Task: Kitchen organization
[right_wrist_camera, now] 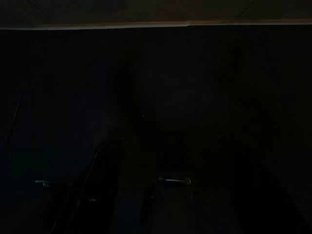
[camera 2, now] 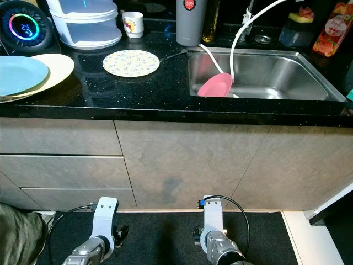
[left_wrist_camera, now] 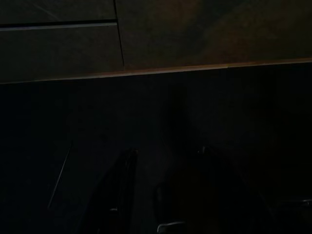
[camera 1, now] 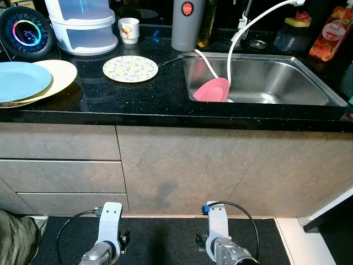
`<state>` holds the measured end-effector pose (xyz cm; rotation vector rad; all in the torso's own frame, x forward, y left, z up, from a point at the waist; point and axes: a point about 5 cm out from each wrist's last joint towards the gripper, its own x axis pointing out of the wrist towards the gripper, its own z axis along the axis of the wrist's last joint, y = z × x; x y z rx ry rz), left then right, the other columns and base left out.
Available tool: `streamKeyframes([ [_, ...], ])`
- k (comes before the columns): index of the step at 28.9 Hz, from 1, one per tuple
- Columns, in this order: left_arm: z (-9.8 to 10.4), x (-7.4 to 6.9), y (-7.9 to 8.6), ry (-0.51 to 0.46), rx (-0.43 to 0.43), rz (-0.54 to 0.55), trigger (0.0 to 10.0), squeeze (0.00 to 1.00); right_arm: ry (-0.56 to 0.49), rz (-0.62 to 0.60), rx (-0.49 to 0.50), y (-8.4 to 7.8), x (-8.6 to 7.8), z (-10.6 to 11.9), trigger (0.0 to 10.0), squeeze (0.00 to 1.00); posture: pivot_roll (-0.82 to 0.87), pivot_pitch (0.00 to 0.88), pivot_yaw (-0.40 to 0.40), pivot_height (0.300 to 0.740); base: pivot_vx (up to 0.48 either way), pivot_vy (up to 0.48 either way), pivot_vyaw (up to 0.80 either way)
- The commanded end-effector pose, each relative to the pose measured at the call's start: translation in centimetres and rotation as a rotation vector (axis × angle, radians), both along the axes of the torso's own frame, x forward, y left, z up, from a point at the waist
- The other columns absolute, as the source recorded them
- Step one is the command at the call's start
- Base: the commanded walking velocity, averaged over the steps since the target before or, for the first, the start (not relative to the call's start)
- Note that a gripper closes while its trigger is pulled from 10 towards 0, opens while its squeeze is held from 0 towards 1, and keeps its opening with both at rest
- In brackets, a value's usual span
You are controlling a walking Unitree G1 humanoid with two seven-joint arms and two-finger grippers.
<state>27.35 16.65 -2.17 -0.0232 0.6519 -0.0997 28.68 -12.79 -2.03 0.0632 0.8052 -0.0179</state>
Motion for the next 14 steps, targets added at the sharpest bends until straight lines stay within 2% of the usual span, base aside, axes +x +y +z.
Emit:
streamKeyframes([
  [1,-0.68,-0.67,-0.2,0.038,0.006,-0.011,10.0,0.0,0.017,-0.027,0.023,-0.03,-0.44,-0.39,10.0,0.0,0.02,0.166,-0.028,0.74,0.0,0.0,0.0],
  [14,-0.81,-0.85,-0.14,0.04,0.011,-0.017,10.0,0.0,0.016,-0.052,0.05,-0.14,-0.64,-0.57,10.0,0.0,0.02,0.155,-0.027,0.74,0.0,0.0,0.0],
])
